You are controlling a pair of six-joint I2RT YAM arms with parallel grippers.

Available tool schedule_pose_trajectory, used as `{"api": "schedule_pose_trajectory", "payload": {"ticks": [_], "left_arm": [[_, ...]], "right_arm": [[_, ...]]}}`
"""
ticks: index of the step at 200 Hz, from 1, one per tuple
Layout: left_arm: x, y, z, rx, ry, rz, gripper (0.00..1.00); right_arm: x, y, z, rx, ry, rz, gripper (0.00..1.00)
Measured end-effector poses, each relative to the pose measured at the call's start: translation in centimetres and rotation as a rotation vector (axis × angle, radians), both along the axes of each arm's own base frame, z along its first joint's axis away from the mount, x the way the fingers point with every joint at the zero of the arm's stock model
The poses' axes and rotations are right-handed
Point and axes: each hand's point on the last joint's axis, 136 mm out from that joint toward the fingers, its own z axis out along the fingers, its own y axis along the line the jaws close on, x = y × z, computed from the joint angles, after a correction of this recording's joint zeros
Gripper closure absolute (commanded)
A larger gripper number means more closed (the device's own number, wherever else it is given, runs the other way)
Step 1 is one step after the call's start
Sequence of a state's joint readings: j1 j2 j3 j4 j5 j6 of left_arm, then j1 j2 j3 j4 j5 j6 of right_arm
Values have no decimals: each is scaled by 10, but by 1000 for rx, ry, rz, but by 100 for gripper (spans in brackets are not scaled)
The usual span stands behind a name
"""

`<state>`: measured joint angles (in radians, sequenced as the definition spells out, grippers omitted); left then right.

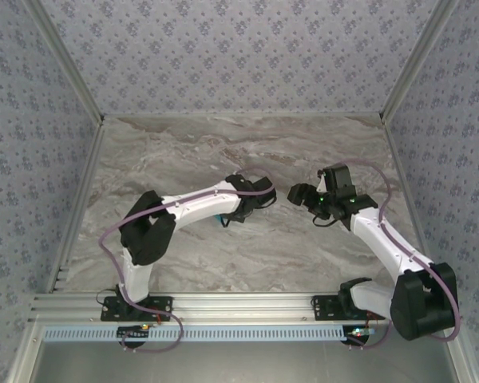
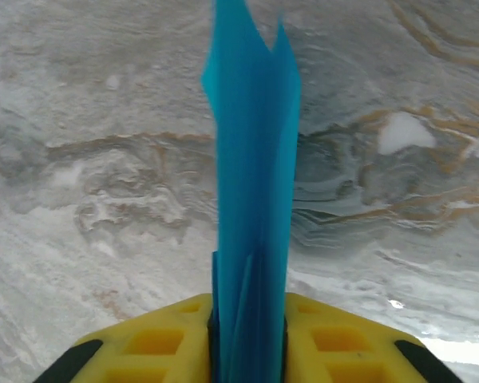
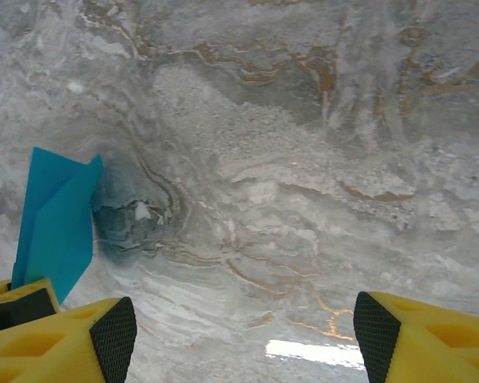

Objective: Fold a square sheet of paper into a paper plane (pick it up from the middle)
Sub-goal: Turn over the paper at the center of the table.

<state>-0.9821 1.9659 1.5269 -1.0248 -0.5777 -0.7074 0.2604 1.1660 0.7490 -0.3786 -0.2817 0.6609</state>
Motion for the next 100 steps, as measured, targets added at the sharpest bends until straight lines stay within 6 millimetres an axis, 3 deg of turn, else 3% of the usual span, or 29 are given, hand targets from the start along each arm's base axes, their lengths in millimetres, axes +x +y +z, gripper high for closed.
{"api": "schedule_pose_trajectory", "payload": {"ticks": [35,55,81,100], "left_arm": [[-4,-35,-12,-180,87,-33,33],[-6,-51,-12,-328,133,-42,25],[-3,-44,4,-523,168,-13,15],[7,-26,27,-651,133,25,11]], "right_arm": [[-3,-7,-3,-28,-4,-23,24],[-6,-8,-4,-33,-7,-25,25],[-11,0,-9,-44,-10,5,28],[-17,22,-10,-66,-32,78,32]]}}
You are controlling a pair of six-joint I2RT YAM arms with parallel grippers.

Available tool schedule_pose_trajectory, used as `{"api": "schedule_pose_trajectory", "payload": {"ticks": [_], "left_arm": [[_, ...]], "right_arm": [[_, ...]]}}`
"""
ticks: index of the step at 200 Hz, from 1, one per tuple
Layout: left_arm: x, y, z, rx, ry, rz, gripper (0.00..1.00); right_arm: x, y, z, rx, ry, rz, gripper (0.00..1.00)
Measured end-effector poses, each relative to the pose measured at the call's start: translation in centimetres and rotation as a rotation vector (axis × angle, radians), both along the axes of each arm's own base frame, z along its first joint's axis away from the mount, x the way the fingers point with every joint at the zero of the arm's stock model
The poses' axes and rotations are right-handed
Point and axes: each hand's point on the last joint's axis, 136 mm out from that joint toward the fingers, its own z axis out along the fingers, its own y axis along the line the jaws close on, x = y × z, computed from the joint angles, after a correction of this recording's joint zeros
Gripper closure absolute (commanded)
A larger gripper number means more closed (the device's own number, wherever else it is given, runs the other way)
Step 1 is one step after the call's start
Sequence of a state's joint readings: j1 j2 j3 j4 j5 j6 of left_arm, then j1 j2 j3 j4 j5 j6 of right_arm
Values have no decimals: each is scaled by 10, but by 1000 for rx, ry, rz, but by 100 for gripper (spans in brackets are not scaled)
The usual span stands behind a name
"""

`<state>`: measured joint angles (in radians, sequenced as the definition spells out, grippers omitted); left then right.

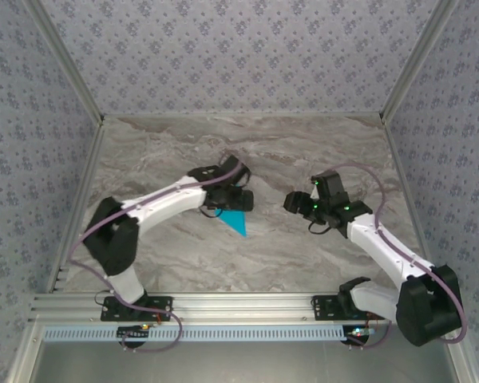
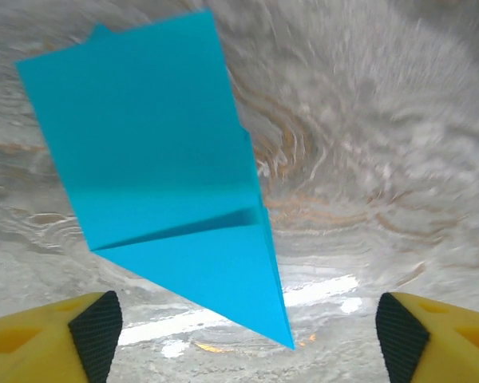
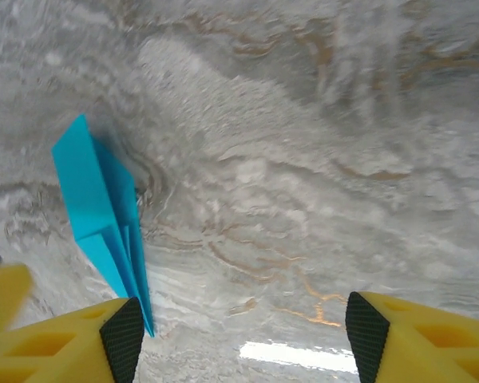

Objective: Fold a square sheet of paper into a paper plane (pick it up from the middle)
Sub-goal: Turn over the paper at the center of the table, then move the square sheet of paper to the center of the table.

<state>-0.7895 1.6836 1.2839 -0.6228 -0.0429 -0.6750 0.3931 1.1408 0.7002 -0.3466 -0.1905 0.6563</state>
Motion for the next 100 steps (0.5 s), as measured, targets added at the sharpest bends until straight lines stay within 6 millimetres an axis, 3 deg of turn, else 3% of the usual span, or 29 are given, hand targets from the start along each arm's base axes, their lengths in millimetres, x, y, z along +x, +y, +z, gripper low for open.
{"api": "schedule_pose_trajectory", "payload": {"ticks": [32,65,100], "left_arm": [[16,49,19,-123,-41,159,7],[13,104,-2,-136,-5,333,4],[5,130,-15,-148,37,422,3]], "right_arm": [[-11,58,-13,-57,0,179,44],[-11,131,-33,-97,34,341,55],[-4,190,-51,-116,54,426,59]]}}
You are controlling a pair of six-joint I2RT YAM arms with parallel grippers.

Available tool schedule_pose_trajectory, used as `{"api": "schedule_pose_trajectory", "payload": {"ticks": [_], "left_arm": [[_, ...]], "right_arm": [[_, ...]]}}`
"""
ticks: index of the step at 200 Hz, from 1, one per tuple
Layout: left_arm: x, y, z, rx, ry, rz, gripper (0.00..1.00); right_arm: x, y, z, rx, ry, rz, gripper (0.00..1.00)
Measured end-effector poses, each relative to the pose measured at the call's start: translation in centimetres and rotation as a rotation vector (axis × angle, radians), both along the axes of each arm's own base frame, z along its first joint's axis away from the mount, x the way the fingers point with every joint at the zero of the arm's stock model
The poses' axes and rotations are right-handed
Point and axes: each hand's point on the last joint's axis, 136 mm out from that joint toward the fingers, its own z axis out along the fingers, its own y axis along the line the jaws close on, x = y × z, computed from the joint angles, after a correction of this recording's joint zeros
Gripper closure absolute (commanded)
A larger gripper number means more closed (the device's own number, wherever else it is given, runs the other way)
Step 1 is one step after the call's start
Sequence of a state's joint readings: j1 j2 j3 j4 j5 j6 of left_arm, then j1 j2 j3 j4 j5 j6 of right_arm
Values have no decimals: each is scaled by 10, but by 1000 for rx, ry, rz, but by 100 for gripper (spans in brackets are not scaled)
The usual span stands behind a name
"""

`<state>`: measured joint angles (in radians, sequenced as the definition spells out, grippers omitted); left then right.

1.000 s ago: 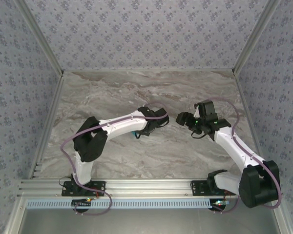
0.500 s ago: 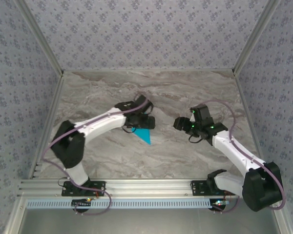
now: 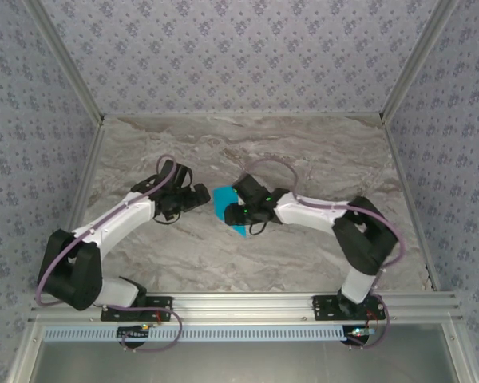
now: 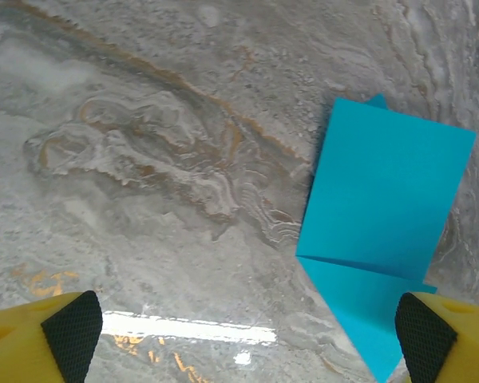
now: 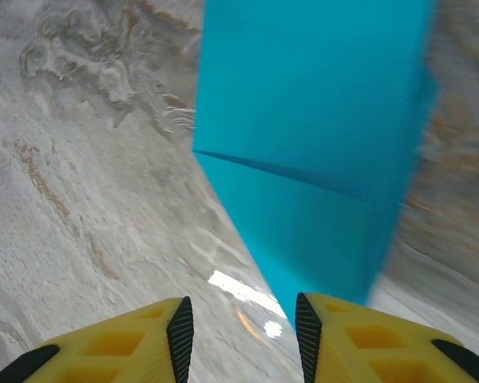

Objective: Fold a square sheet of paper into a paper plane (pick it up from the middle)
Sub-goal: Move the square sheet of paper to the center of the table.

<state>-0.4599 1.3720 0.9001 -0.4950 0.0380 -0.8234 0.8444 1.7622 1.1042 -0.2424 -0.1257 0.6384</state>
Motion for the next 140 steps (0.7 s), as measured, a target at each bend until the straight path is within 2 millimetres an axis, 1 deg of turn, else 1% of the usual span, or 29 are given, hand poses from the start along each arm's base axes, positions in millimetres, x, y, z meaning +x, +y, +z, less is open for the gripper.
{"api": "schedule_pose_trajectory", "payload": {"ticks": [14,30,45,66,81,93,123,131,140], "left_arm": [[-1,3,1,-14,2,14,3],[-2,3,2,-33,0,18,3],[-2,2,3,-45,-1,16,3],[-3,-1,2,-62,1,7,3],[-5,-3,0,-73,7,0,3],[-6,-5,-1,-84,13,-2,3],[-6,-11,-4,-129,15,8,3],[-6,-12,-5,-143,18,9,3],[-7,-14,-6,-158,21,10,3]], "right_arm": [[6,8,-9,-18,5,0,60],[12,8,-21,-52,18,-12,61],[14,2,-32,-88,31,-13,61],[13,-11,-42,-125,42,4,63],[13,-18,-43,-123,30,50,64],[9,-27,-44,-137,14,104,65],[-10,-61,-42,-190,3,244,65],[-15,-67,-40,-198,9,264,64],[-18,-69,-35,-187,11,274,64]]}}
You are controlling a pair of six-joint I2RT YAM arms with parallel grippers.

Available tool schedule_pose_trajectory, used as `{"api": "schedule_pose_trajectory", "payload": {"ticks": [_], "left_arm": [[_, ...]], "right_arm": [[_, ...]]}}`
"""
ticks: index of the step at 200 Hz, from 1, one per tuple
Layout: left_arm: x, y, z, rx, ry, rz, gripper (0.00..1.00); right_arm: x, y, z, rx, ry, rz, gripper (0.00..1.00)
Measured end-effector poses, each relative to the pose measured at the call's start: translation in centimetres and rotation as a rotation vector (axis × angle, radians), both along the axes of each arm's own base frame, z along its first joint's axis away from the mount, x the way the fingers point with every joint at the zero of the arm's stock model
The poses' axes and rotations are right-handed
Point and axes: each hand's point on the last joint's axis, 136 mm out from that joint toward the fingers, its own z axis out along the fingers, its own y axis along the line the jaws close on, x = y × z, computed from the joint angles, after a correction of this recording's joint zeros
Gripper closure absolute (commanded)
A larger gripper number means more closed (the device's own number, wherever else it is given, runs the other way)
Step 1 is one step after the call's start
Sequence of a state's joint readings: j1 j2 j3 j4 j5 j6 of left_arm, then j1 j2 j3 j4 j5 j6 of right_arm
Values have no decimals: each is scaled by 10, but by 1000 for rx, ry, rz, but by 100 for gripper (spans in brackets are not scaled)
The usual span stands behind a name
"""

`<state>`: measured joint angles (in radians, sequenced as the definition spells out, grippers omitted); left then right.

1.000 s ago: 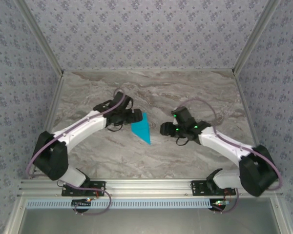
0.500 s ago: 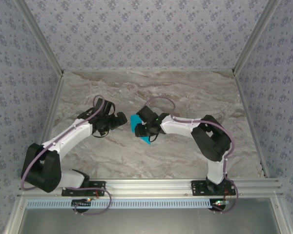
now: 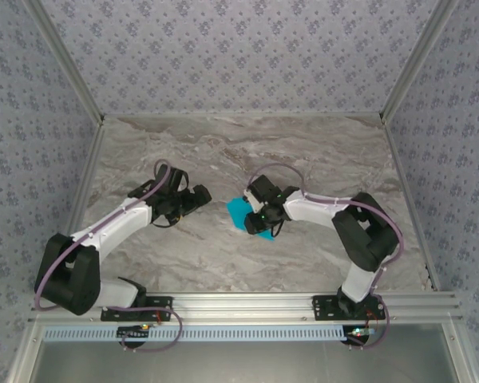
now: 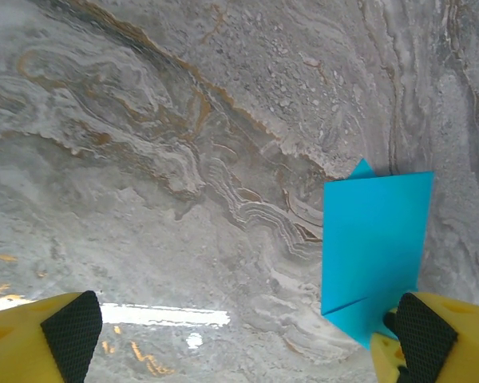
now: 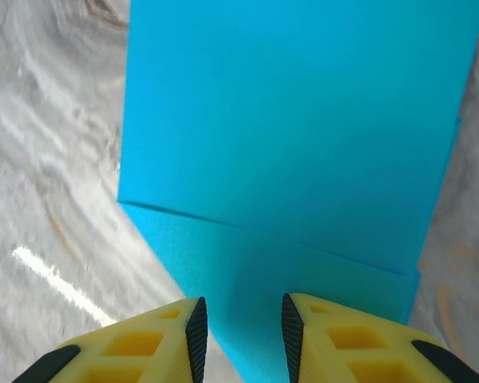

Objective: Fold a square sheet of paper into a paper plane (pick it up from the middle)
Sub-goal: Move the square sheet of paper to the center of the table.

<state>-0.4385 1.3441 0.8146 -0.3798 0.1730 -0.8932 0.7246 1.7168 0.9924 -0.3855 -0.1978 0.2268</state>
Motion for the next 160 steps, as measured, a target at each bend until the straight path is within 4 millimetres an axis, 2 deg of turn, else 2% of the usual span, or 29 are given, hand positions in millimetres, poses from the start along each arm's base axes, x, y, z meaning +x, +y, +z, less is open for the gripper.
{"api": "schedule_pose_trajectory", "payload": {"ticks": [34,53,72,104,160], "left_arm": [[0,-10,3,-44,-6,-7,3],[-3,-20,5,-61,-9,-22,3],[-7,-30,4,-83,-5,-42,5],[-15,-47,-7,-117,35,-58,16],[-23,-78,-23,-180,94,-91,23]], "right_arm": [[8,7,34,100,-54,-46,64],[20,3,42,145,-62,-122,64],[26,-6,38,155,-45,-189,64],[26,-9,34,177,-2,-226,65],[25,-17,14,173,73,-255,66]]}}
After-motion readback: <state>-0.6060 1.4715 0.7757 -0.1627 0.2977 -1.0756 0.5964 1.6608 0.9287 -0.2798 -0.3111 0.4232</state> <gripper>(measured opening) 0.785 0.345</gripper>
